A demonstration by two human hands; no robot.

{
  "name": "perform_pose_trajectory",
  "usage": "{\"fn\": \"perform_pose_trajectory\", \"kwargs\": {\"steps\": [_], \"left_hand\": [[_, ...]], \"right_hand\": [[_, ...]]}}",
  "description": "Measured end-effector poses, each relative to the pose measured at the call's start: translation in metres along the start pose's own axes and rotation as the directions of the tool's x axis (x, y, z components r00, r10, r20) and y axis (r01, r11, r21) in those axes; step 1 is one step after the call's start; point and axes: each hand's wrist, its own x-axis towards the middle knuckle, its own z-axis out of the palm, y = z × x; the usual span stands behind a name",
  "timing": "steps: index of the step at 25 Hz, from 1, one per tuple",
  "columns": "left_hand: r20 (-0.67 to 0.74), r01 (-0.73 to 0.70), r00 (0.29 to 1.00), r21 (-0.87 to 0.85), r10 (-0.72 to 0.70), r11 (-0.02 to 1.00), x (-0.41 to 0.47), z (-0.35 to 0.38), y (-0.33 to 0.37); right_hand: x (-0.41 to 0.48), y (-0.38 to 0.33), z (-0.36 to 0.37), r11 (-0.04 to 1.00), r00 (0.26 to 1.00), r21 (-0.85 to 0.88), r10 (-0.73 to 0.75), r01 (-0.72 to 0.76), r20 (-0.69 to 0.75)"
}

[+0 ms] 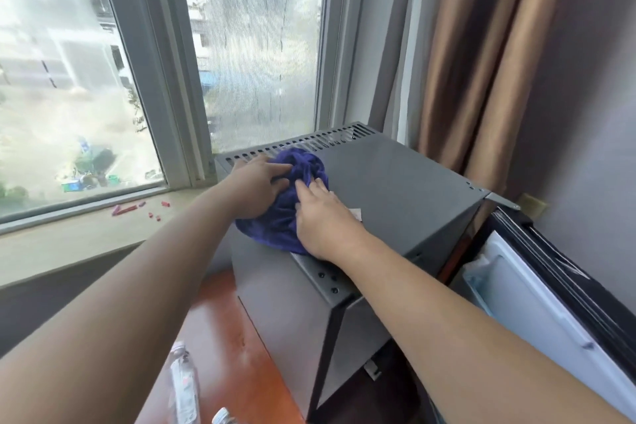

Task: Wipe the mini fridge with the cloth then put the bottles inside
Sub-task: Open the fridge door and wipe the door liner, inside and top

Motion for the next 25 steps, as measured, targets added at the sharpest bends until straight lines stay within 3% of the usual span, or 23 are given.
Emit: {"fn": "perform_pose_trajectory", "kwargs": {"steps": [5, 10, 15, 25], "left_hand": [[0.082, -0.058, 0.995, 0.033, 0.055, 0.998, 0.039, 0.011, 0.051], [0.159, -0.119, 0.984, 0.209, 0.086, 0.971, 0.092, 0.048, 0.134], [0.223, -0.191, 0.965, 0.249, 0.136, 0.950, 0.150, 0.076, 0.211], [0.206, -0.099, 0.977, 0.212, 0.055, 0.972, 0.241, 0.075, 0.191]], "right_hand": [[-0.008, 0.043, -0.016, 0.994, 0.993, -0.041, 0.100, -0.103, -0.058], [-0.013, 0.125, -0.051, 0.969, 0.970, -0.086, 0.224, -0.233, -0.097], [-0.004, 0.206, -0.073, 0.934, 0.931, -0.094, 0.328, -0.346, -0.162], [0.096, 0.230, -0.074, 0.929, 0.932, -0.105, 0.344, -0.355, -0.112]]}}
